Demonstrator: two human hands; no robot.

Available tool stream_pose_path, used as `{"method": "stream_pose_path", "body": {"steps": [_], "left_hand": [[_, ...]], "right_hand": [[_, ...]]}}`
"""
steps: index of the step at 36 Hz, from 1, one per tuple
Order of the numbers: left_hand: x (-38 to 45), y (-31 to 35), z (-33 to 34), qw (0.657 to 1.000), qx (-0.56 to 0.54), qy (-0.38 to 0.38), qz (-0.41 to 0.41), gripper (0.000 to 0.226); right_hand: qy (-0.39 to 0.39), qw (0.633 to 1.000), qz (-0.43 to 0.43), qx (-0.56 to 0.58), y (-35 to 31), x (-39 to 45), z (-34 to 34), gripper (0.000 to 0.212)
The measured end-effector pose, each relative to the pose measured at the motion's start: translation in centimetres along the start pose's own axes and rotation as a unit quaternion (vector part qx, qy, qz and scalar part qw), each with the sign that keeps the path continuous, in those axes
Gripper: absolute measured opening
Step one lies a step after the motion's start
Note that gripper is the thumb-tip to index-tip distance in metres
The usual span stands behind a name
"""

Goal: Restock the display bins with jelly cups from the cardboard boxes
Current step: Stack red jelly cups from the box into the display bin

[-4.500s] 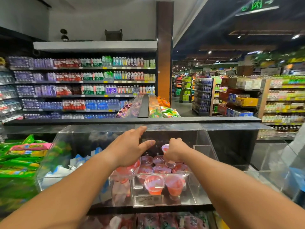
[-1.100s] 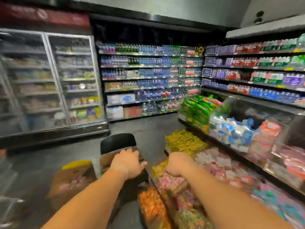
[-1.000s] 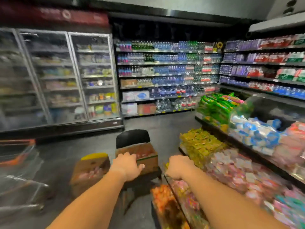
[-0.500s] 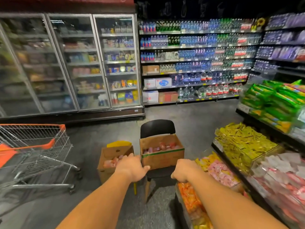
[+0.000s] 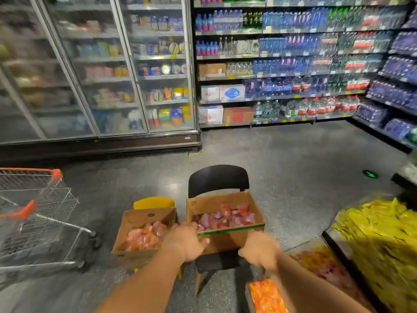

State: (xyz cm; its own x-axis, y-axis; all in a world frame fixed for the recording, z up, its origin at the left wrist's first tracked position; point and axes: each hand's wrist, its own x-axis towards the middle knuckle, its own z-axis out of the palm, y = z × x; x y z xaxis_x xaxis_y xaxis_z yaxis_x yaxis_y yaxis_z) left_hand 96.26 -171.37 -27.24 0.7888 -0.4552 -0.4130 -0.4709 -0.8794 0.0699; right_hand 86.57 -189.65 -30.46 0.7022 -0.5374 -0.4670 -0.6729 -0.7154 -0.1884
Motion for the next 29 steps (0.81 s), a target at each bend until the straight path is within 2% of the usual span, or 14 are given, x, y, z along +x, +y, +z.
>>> {"method": "stream_pose_path", "body": {"steps": [4,10,13,18,21,26,29], "left_hand": [[7.3,-0.2,-0.6,0.999,-0.009,-0.034,-0.009,0.064],[20.3,-0.7,0.0,0.996,-0.046,-0.071,0.002,0.063],[26.6,-1.8,1.9,0.995,-0.048,-0.092,0.005,0.069],[36.7,-2.4,6.7,0.992,-0.042,-0.118,0.017,0.069],[41.1,-0.7,9.2,0.991,-0.025,-0.129,0.036,0.076],[47.5,4.1,13.3,0.986,-0.074,-0.143,0.034,0.076],[50.5,6.8,15.3,0.982,-0.119,-0.145,0.019,0.078]], "right_hand": [[-0.011,1.000,0.003,0.010,-0.7,7.1,0.3,0.044],[-0.028,0.999,0.028,0.030,-2.3,17.7,0.9,0.052],[-0.044,0.997,0.047,0.040,-3.2,22.3,2.1,0.068],[-0.078,0.993,0.074,0.046,-3.5,30.6,6.5,0.065],[-0.087,0.990,0.104,0.043,-2.6,34.3,7.3,0.063],[-0.054,0.990,0.117,0.052,0.0,40.3,8.3,0.078],[-0.041,0.993,0.101,0.050,1.2,43.7,9.4,0.061]]}}
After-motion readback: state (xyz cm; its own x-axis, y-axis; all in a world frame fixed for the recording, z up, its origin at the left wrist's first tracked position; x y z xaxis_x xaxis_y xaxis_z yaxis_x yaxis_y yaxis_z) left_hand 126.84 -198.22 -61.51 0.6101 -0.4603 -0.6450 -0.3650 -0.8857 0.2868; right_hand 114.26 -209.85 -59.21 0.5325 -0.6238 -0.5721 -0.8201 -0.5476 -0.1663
